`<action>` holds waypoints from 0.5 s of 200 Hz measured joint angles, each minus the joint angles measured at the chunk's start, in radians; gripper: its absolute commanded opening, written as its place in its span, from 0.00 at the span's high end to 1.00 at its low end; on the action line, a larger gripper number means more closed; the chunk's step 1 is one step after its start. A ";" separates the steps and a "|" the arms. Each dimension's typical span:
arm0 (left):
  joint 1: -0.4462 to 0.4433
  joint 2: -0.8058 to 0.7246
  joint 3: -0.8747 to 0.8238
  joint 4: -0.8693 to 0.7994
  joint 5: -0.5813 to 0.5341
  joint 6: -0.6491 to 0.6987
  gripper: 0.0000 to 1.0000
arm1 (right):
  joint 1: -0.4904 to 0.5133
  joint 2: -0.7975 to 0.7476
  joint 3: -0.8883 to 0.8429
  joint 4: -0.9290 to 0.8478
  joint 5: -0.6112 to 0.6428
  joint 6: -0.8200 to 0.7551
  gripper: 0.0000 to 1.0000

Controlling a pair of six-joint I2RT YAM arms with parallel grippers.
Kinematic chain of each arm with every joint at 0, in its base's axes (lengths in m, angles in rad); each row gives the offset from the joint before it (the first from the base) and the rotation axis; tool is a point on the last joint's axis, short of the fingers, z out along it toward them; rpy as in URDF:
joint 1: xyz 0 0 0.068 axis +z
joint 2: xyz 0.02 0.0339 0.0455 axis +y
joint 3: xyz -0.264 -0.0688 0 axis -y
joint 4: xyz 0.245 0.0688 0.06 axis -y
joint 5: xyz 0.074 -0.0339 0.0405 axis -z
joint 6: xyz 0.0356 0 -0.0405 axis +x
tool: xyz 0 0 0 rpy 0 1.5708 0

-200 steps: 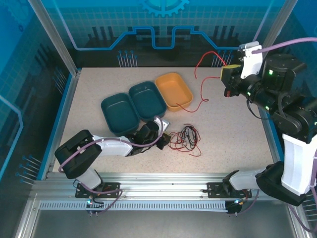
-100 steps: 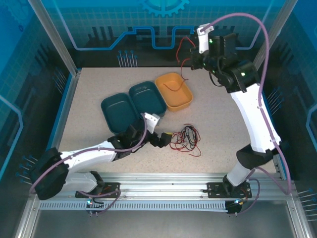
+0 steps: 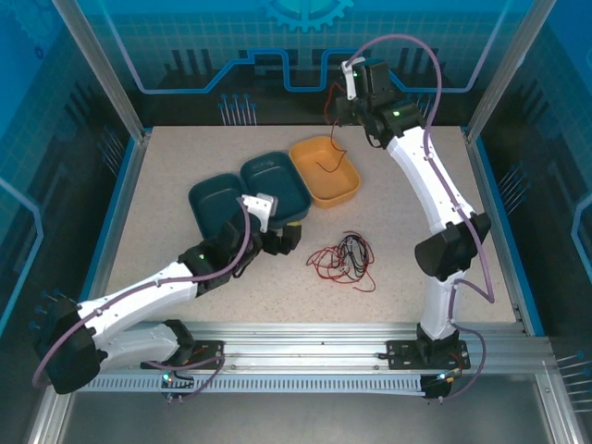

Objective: Untangle the cables

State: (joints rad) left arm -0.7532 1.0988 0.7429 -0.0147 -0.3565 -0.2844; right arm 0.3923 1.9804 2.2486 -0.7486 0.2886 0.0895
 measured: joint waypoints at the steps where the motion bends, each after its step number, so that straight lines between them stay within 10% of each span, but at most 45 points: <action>1: 0.002 0.000 0.001 -0.002 0.000 -0.002 0.01 | -0.001 0.002 -0.002 0.000 -0.001 0.000 1.00; 100: 0.066 0.003 0.013 -0.004 0.009 -0.058 0.01 | -0.012 0.135 -0.046 -0.117 -0.032 0.076 1.00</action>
State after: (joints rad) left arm -0.6872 1.1023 0.7559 -0.0185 -0.3473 -0.3428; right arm 0.3805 2.1151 2.2024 -0.8658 0.2565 0.1650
